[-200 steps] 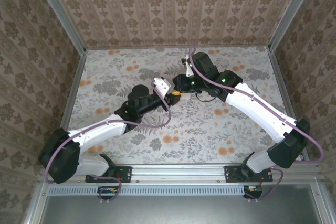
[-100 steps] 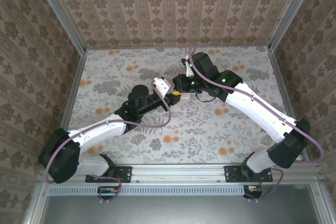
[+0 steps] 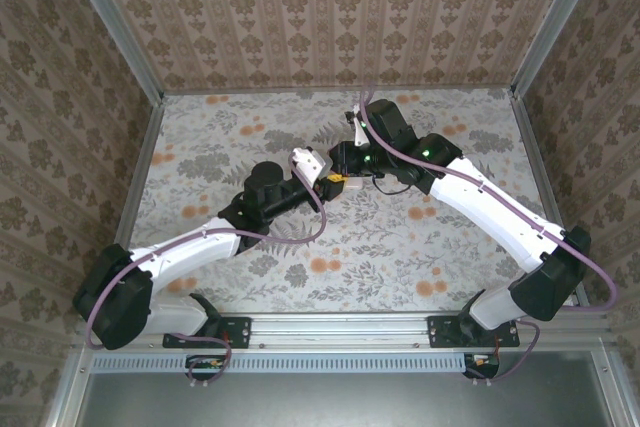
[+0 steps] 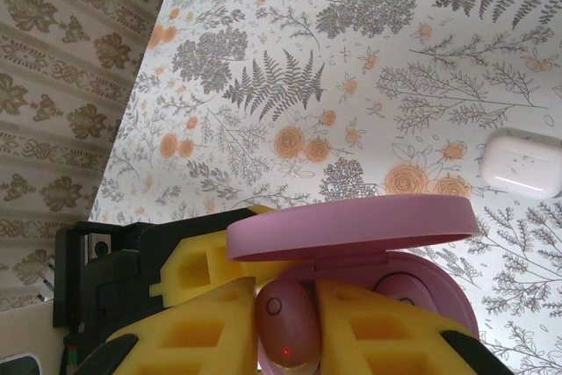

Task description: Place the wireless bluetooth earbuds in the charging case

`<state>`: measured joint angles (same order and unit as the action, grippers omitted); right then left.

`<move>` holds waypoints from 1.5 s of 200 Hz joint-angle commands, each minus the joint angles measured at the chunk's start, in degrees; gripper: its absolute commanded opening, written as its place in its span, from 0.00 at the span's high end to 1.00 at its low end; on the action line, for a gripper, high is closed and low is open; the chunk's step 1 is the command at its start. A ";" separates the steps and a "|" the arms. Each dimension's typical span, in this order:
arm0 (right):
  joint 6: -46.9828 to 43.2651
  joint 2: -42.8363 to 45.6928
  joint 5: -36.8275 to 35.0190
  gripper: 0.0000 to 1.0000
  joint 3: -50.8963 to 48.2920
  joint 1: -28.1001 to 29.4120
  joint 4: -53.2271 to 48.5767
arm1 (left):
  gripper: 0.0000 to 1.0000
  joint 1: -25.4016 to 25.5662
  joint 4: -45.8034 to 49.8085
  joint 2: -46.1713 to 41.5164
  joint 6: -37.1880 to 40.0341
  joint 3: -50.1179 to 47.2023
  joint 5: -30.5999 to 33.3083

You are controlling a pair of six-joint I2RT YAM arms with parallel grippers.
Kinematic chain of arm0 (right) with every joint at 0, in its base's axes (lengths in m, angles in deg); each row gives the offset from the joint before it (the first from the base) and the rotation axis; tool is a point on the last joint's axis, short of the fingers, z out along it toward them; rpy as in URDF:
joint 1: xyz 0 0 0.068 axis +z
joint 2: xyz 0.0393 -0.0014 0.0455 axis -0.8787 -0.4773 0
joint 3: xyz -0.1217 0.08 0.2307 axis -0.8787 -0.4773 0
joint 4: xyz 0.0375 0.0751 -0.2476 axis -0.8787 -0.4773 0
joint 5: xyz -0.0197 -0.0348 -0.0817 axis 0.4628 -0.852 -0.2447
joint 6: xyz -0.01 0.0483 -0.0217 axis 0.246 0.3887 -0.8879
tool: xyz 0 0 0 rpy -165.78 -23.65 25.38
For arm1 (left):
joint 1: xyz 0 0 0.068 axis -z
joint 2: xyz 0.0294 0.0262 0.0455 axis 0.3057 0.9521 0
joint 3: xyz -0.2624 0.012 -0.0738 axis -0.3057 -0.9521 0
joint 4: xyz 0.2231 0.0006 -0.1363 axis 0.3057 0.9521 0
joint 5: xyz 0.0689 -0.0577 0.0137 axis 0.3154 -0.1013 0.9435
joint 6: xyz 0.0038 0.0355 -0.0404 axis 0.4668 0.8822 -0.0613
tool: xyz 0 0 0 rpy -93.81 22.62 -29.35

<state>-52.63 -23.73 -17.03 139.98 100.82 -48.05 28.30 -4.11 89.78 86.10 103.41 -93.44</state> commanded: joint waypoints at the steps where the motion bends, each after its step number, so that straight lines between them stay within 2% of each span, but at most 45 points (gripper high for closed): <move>1: -0.32 0.39 0.46 0.77 -0.69 0.48 -1.44 | 0.71 0.38 -2.66 -0.35 0.03 2.55 0.03; 300: -0.85 2.57 0.47 0.76 -1.64 0.48 0.00 | 0.71 0.47 -2.77 0.26 0.08 3.84 -1.20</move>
<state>-52.67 -22.79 -17.09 139.61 100.80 -47.37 28.33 -3.96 89.78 86.10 104.17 -93.90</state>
